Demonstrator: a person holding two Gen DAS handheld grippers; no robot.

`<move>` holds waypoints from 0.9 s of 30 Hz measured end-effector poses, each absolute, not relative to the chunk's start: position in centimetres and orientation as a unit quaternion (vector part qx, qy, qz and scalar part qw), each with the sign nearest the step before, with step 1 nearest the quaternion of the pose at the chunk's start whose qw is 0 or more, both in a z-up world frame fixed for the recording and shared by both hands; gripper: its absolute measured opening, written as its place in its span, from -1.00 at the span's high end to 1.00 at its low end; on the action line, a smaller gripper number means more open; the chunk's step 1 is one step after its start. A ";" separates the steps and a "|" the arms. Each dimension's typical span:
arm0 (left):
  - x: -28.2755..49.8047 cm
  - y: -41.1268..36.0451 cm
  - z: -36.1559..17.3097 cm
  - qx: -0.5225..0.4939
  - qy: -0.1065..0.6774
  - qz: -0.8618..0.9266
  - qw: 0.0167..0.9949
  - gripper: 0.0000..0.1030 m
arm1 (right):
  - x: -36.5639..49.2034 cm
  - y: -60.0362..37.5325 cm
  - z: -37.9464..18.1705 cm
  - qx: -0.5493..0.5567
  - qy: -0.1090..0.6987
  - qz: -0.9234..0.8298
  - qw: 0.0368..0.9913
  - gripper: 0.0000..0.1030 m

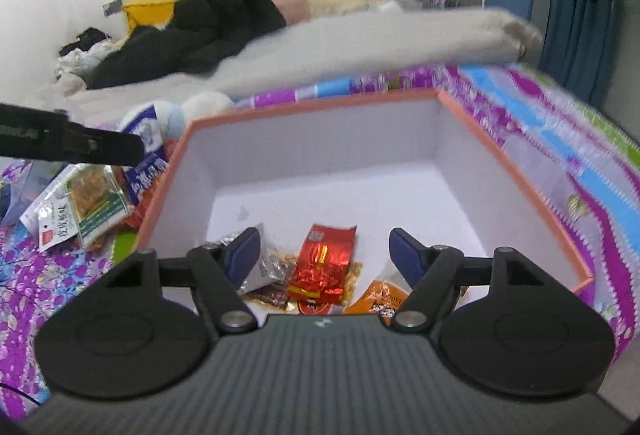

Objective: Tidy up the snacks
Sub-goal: 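Open left tool over box floor while right tool releases red foil packet, then withdraw both open tools from the box back toward the snack pile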

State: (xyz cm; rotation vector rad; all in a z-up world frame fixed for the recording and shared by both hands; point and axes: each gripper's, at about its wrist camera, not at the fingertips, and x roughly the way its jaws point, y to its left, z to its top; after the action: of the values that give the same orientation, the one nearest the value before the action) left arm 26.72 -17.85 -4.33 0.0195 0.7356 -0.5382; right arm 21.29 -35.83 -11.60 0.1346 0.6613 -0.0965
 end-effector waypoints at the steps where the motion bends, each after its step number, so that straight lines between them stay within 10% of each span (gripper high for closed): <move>1: 26.2 -17.5 -4.1 0.009 0.350 -0.260 0.900 0.07 | 20.8 -35.5 -11.3 0.066 0.317 -0.047 0.945 -0.42; 27: 12.7 -4.3 -2.5 -0.038 0.289 -0.182 0.939 0.07 | 11.1 -27.5 -7.5 0.067 0.214 0.033 0.974 -0.42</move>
State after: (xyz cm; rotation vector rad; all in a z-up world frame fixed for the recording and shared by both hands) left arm 12.71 -4.28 -2.49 -0.0779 0.5903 -0.3710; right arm 11.12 -27.53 -7.54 0.1345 0.4321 0.0658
